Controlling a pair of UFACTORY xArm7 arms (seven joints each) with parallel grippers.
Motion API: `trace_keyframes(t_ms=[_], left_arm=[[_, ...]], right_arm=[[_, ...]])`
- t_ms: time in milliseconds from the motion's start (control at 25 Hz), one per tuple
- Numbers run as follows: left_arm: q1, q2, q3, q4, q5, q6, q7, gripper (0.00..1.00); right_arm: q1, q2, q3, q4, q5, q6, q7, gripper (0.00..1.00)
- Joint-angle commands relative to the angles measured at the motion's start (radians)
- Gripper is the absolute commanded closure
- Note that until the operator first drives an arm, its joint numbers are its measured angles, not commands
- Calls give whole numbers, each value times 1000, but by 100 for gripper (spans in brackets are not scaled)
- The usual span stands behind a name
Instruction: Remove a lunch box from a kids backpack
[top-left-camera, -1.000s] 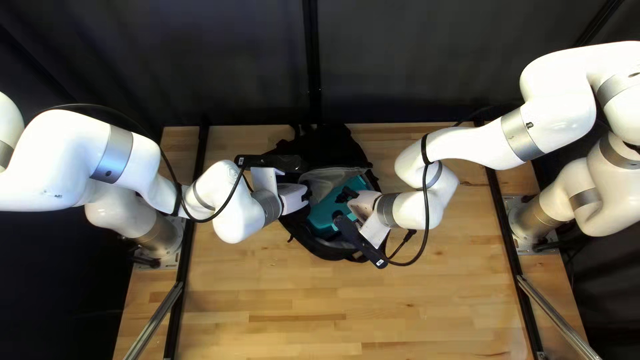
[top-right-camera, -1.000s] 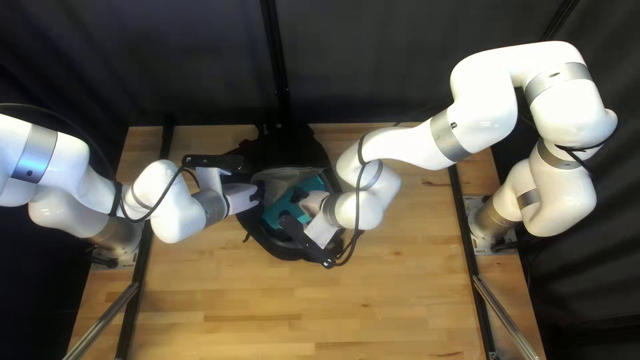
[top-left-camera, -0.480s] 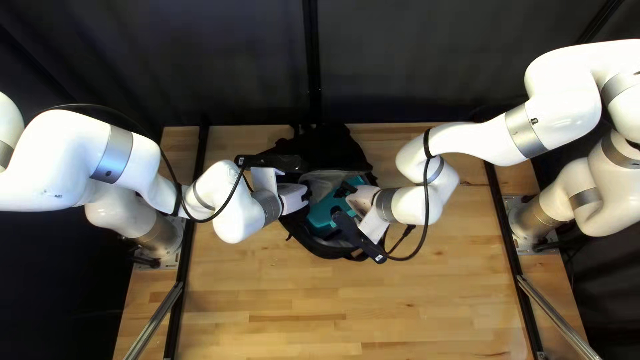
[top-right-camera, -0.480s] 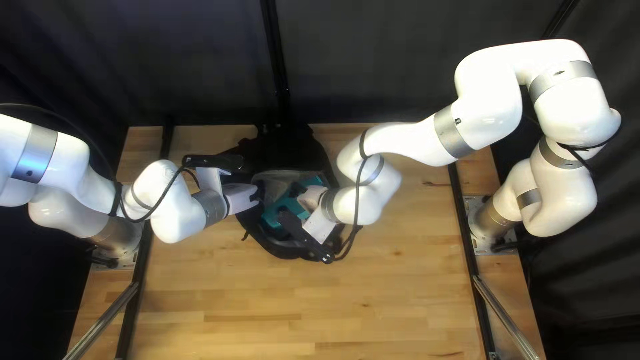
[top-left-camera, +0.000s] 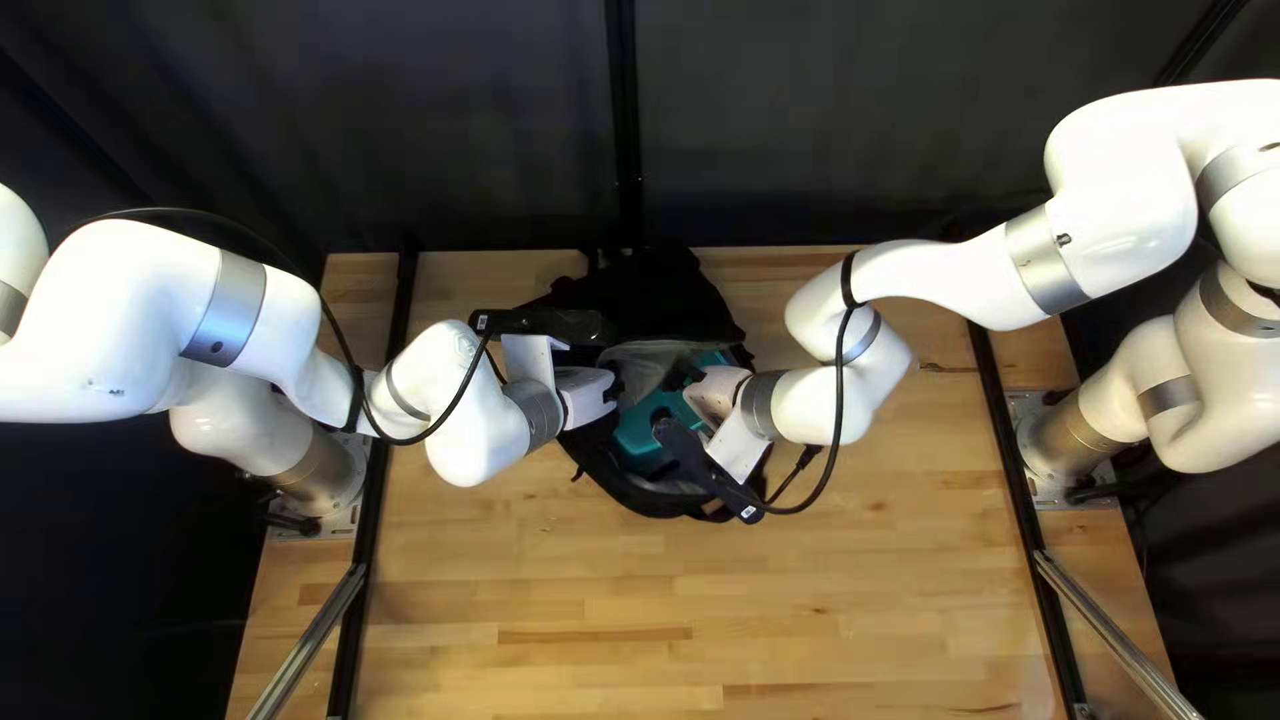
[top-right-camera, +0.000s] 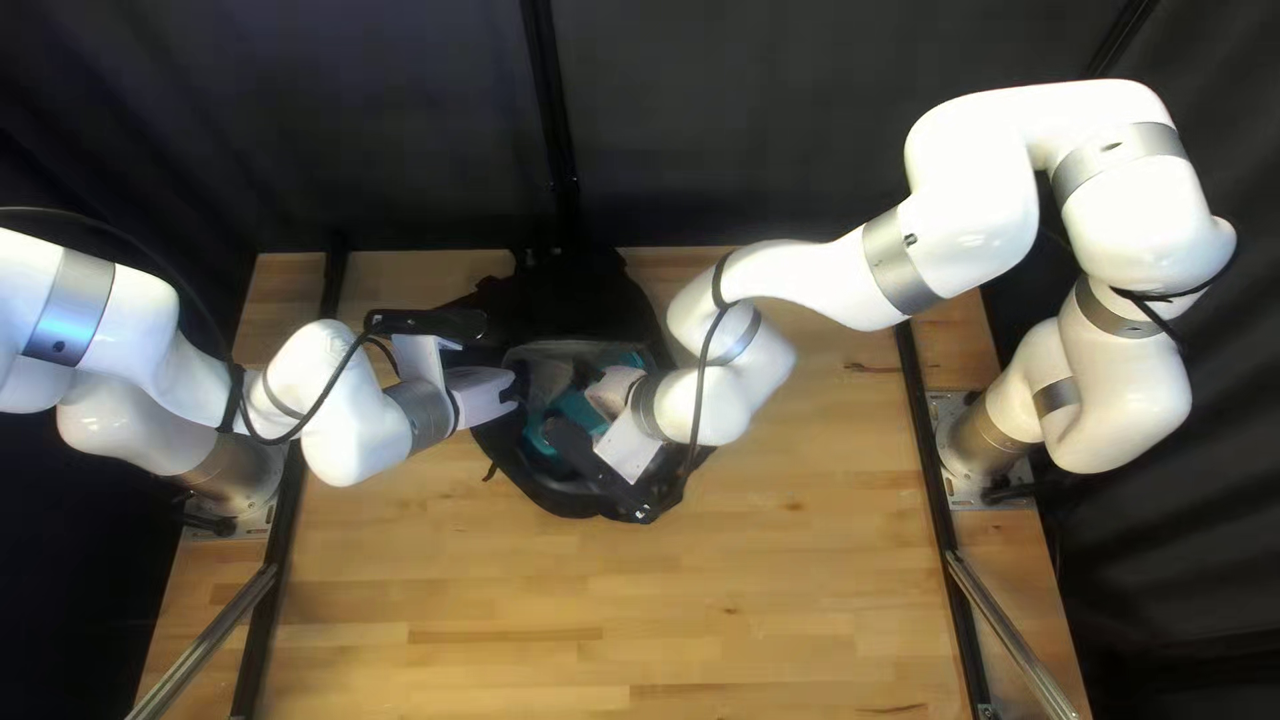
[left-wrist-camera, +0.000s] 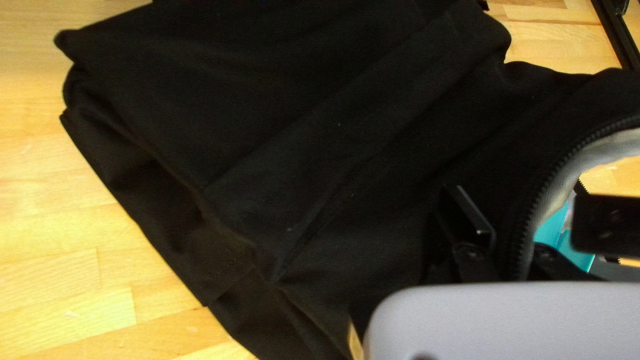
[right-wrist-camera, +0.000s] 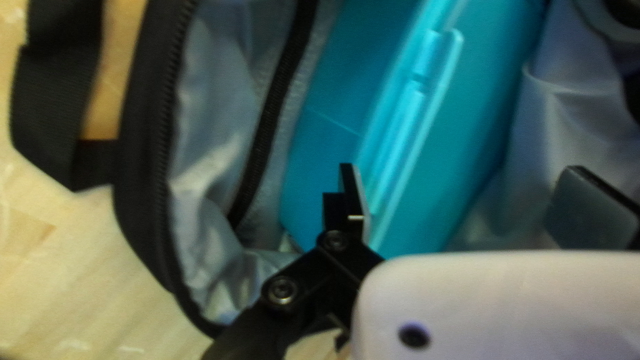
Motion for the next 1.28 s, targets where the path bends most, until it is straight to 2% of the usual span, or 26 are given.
trace_keyframes(t_ms=[40,160,240,360,520,800,880,960,1000,1280], left_arm=[[0,0,0,0,0,0,0,100],[0,0,0,0,0,0,0,100],[0,0,0,0,0,0,0,100],[0,0,0,0,0,0,0,100],[0,0,0,0,0,0,0,100],[0,0,0,0,0,0,0,100],[0,0,0,0,0,0,0,100],[0,0,0,0,0,0,0,100],[0,0,0,0,0,0,0,100],[0,0,0,0,0,0,0,100]], right_arm=[[-1,2,9,6,35,5,-30,0],[-5,8,16,12,62,3,-57,2],[-7,16,24,19,90,6,-83,8],[-7,23,33,17,117,9,-106,8],[-8,22,46,6,152,15,-129,22],[-6,1,65,-7,204,35,-166,23],[-9,2,66,-4,215,37,-178,54],[-12,4,69,3,232,41,-195,97],[-14,5,70,6,238,43,-203,100],[-33,-16,72,4,282,45,-264,100]])
